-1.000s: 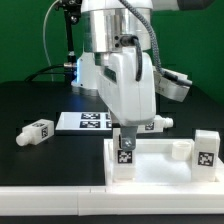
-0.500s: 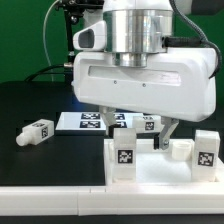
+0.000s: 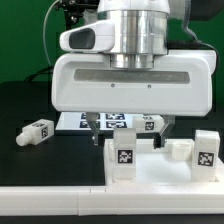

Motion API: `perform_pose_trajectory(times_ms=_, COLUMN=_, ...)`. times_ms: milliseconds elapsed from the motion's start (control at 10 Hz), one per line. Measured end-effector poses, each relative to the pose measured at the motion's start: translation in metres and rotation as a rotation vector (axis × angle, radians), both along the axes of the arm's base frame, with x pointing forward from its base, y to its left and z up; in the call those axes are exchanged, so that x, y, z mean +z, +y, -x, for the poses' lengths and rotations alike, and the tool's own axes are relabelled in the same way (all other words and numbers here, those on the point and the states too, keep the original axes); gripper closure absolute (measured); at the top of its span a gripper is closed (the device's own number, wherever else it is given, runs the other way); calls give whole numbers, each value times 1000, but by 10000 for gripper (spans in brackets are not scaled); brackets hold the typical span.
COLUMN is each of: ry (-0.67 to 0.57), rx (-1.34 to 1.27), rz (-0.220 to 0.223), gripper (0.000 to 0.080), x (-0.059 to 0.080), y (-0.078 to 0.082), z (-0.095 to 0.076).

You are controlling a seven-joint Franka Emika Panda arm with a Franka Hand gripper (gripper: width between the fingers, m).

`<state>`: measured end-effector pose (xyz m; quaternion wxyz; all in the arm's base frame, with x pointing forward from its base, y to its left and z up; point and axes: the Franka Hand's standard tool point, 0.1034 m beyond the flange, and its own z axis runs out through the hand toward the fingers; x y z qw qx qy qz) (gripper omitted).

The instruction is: Assemble square table

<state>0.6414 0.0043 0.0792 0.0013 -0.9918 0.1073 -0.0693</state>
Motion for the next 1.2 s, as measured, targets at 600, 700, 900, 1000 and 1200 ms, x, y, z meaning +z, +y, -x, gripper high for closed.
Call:
perform_pose_trajectory(times_ms=600, ry=-53, rx=-423, rz=-28, gripper=514, x=-1, y=-5, z=4)
perform_pose_trajectory(times_ms=700, ry=-45, rx=-567, rz=-34, gripper=514, x=0, y=-5, z=5)
perform_pose_trajectory(times_ms=900, ry=14, rx=-873, rz=-96, gripper=514, x=1, y=-11, z=4)
perform_pose_trajectory(times_ms=1000, ry=28, rx=-1055, rz=-155, gripper=514, x=1, y=-14, z=4)
perform_pose_trajectory(times_ms=1200, ry=57, rx=-1286, rz=-212, gripper=512, x=-1, y=-14, z=6)
